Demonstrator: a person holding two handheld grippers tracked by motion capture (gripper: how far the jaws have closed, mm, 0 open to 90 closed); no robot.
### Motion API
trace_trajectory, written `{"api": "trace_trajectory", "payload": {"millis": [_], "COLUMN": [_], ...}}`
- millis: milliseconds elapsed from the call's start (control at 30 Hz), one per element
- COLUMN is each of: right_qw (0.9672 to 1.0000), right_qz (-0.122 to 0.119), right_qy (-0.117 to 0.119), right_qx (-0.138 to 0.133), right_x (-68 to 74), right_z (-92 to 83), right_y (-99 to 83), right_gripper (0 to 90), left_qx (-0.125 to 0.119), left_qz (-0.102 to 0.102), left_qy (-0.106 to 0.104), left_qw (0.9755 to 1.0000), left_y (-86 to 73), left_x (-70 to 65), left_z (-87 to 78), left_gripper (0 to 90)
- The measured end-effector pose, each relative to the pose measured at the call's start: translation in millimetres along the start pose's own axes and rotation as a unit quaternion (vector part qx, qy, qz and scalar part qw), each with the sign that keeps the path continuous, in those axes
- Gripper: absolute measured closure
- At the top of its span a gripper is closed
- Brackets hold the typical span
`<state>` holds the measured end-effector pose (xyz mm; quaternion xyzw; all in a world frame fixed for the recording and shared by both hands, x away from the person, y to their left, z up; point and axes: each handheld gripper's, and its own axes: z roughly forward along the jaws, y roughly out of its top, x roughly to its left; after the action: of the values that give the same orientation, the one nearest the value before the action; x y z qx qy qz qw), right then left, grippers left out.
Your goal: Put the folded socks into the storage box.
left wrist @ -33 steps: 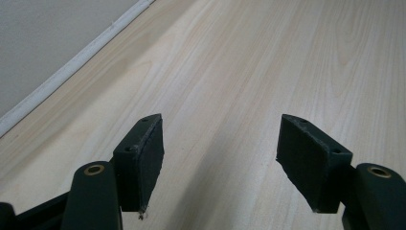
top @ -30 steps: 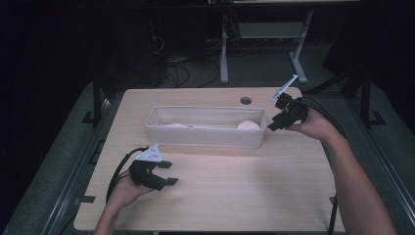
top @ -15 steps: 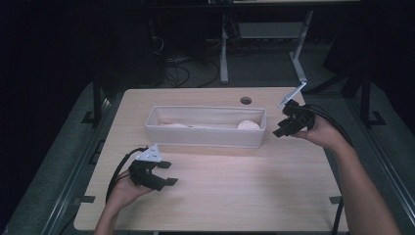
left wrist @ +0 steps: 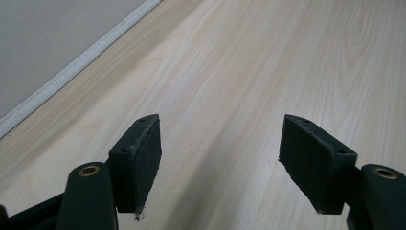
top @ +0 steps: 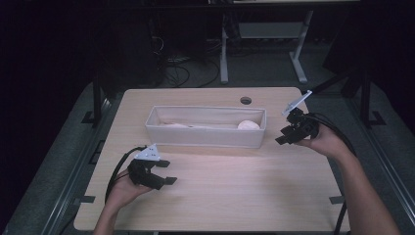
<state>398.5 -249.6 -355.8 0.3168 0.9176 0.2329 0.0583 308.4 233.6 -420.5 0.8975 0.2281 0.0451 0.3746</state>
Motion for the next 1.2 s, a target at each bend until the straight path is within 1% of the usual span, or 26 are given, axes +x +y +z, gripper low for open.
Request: {"api": "trace_trajectory", "payload": {"millis": [67, 167, 233, 367, 633, 667, 833, 1033, 1200], "right_qw": [1.0, 0.9999, 0.9999, 0.9999, 0.9998, 0.9997, 0.9993, 0.9993, 0.9993], "right_qz": [0.0, 0.001, -0.003, -0.002, 0.01, 0.015, 0.027, 0.023, 0.024], "right_qy": [0.007, 0.011, 0.011, 0.012, 0.015, 0.017, 0.021, 0.023, 0.025], "right_qx": [0.001, 0.001, 0.003, 0.0, -0.008, -0.011, -0.014, -0.019, -0.017], "right_x": [2.2, 5.7, 8.2, 10.6, 13.2, 13.2, 12.8, 17.0, 19.9], "right_z": [1.4, 3.2, 4.4, 6.0, 10.2, 10.6, 13.2, 15.3, 17.2], "right_y": [-2.8, -7.1, -9.5, -15.6, -30.2, -32.7, -42.5, -50.2, -56.0], "right_gripper": [49.6, 49.0, 48.6, 47.9, 45.7, 45.4, 45.3, 44.5, 44.0], "left_qx": [0.0, 0.0, 0.002, 0.002, 0.002, 0.003, 0.005, 0.009, 0.007], "left_qz": [-0.001, 0.0, 0.001, 0.0, -0.001, -0.001, 0.0, -0.003, -0.004], "left_qy": [0.0, -0.001, 0.0, 0.003, 0.004, 0.005, 0.007, 0.008, 0.01], "left_qw": [1.0, 1.0, 1.0, 1.0, 1.0, 1.0, 1.0, 0.9999, 0.9999], "left_y": [0.2, 0.5, 0.6, 1.2, 1.6, 1.5, 1.3, 0.0, 0.0], "left_x": [-0.4, -0.4, -0.4, -0.4, -1.5, -1.6, -2.1, -1.9, -2.4], "left_z": [0.6, 1.9, 2.7, 3.1, 3.1, 3.1, 2.8, 3.6, 2.9], "left_gripper": [30.8, 30.5, 29.8, 28.2, 27.0, 27.0, 26.9, 25.7, 25.7]}}
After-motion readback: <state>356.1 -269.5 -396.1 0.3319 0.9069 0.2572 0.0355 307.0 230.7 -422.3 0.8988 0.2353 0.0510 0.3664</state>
